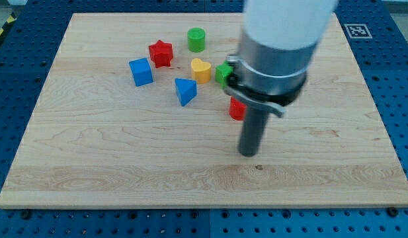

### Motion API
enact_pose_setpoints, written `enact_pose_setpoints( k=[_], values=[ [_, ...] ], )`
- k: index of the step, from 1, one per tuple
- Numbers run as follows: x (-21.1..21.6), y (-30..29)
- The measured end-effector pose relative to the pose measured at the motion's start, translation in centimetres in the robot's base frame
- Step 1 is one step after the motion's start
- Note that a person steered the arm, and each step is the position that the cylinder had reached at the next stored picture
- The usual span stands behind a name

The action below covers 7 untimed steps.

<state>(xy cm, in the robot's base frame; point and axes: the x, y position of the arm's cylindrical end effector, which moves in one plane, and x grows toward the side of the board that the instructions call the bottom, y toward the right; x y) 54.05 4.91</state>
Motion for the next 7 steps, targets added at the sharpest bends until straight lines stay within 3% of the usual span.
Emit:
enact_pose_setpoints(
  k=[2,4,6,7],
  values=[
    [-5.5,-3.0],
    [-6.5,-2.6],
    [-7.2,4.6],
    [-6.7,4.9]
  ],
)
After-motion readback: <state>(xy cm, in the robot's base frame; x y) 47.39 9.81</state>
